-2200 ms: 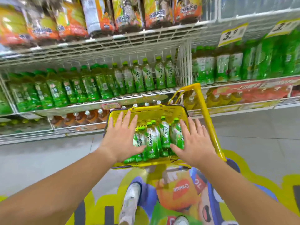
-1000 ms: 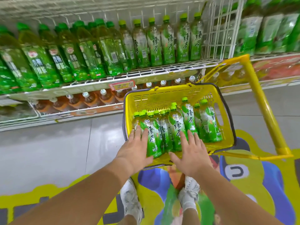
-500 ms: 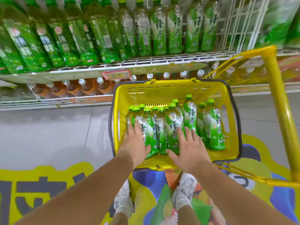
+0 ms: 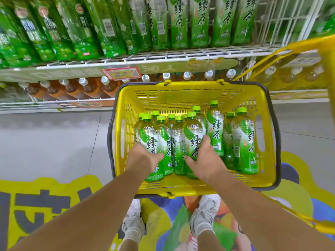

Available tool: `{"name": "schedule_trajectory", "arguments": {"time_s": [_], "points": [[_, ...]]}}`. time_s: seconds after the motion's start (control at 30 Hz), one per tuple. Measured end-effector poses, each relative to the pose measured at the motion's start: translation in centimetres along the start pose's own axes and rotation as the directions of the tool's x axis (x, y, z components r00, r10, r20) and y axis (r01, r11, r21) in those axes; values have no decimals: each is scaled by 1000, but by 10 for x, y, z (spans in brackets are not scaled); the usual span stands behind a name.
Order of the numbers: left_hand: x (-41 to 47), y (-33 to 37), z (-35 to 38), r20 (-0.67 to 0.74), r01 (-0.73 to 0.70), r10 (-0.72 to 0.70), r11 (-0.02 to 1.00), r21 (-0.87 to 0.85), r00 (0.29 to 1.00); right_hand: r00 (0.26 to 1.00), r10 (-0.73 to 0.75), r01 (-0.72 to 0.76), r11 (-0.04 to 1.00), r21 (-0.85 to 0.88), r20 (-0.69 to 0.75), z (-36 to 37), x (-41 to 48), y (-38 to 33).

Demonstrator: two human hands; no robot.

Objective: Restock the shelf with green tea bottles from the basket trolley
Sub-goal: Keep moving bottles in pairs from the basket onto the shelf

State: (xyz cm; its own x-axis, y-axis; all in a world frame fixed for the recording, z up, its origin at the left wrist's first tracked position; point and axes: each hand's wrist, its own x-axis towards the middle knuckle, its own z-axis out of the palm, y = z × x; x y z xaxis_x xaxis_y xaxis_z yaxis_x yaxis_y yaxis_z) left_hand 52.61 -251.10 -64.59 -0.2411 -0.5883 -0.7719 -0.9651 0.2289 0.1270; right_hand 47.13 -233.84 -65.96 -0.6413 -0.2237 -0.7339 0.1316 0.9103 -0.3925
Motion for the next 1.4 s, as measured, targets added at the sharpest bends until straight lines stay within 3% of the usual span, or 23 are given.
{"name": "schedule_trajectory", "arguments": {"time_s": [0.27,0.4,0.7,0.97,1.4], "points": [[12,-6,-4,53,4,-4,1000,3,999,959,247,-263,958,114,138,-6,22,-2],[7,-8,-7,46,-66,68,997,-36,997,947,234,-282,934,221,217,-9,16,-10],[-30,10,-37,6,-361,366,919,-161,931,981,137,-174,934,313,137,-32,-23,-37],[-98,23,-106,-82,-485,478,856,-179,874,994,113,-108,923,371,8,-87,-101,-71],[-217,-8,-225,-113,-601,593,764,-234,797,986,39,30,913,406,-162,-145,-252,-152]]}}
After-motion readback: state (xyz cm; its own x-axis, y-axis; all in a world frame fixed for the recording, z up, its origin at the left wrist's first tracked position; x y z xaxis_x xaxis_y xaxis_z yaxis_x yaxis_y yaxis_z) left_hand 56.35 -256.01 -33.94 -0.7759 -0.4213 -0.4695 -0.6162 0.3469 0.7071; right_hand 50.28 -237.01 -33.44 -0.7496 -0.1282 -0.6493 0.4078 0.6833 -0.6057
